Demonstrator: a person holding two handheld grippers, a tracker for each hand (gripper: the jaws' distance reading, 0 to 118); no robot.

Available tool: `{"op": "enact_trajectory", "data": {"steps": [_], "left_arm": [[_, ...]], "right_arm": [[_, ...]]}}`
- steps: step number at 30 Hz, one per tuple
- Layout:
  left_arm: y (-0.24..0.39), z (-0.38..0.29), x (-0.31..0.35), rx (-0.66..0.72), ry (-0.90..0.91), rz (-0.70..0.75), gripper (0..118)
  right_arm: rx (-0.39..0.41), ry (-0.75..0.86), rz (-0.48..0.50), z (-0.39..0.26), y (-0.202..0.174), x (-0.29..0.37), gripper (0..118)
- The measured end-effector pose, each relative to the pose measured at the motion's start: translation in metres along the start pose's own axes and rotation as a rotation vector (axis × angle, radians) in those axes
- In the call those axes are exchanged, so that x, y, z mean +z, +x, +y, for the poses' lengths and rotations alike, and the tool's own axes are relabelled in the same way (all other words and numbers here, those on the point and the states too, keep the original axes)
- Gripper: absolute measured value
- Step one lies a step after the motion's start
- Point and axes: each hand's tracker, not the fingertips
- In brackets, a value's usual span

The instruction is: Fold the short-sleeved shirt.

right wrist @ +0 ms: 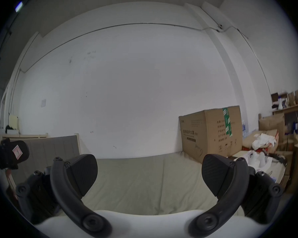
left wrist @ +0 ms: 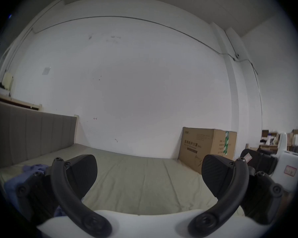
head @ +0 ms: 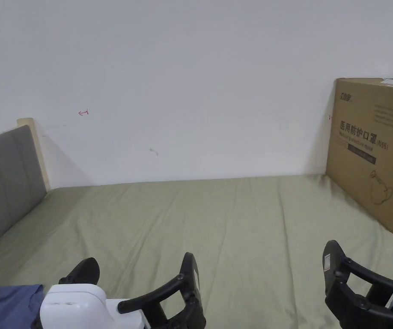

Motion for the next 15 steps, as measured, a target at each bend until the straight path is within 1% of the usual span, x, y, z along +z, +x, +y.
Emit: {"op": "enact_trajectory", "data": {"steps": [2, 3, 4, 5, 7, 8, 9, 10, 11, 12, 13, 14, 15], "left_arm": [[0.001, -0.001, 0.000, -0.023, -0.001, -0.001, 118], [0.003, 0.000, -0.001, -0.084, -0.012, 0.015, 118], [0.006, 0.001, -0.002, -0.146, -0.028, 0.035, 118], [0.009, 0.001, -0.003, -0.208, -0.041, 0.041, 118], [0.014, 0.001, -0.003, -0.308, -0.061, 0.046, 118], [0.017, 0.001, -0.002, -0.344, -0.049, 0.058, 118], [0.020, 0.001, 0.000, -0.361, -0.035, 0.088, 114], [0.021, 0.001, 0.001, -0.362, -0.030, 0.100, 95], [0.021, 0.002, -0.001, -0.358, -0.044, 0.107, 63], [0.020, 0.002, -0.004, -0.363, -0.084, 0.135, 24], [0.018, 0.002, -0.009, -0.354, -0.124, 0.150, 0], [0.015, 0.003, -0.011, -0.319, -0.144, 0.144, 0], [0.011, 0.003, -0.013, -0.279, -0.158, 0.115, 0]], "right_arm": [[-0.003, -0.014, 0.009, 0.000, 0.000, -0.001, 118], [0.006, -0.048, 0.017, 0.001, 0.001, -0.002, 118], [0.032, -0.107, 0.020, 0.002, 0.001, -0.003, 118], [0.062, -0.129, 0.002, 0.002, 0.000, -0.005, 118], [0.068, -0.115, -0.002, -0.001, 0.002, -0.004, 118], [0.064, -0.124, 0.013, 0.000, 0.005, -0.003, 118], [0.046, -0.134, 0.032, 0.000, 0.006, -0.002, 118], [0.037, -0.147, 0.040, 0.001, 0.007, -0.003, 117], [0.044, -0.153, 0.033, 0.001, 0.006, -0.004, 114], [0.063, -0.147, 0.031, 0.000, 0.005, -0.003, 98], [0.111, -0.125, 0.017, 0.000, 0.003, -0.002, 28], [0.140, -0.152, -0.009, -0.002, 0.003, -0.007, 0], [0.111, -0.150, -0.045, 0.004, 0.008, -0.003, 0]]}}
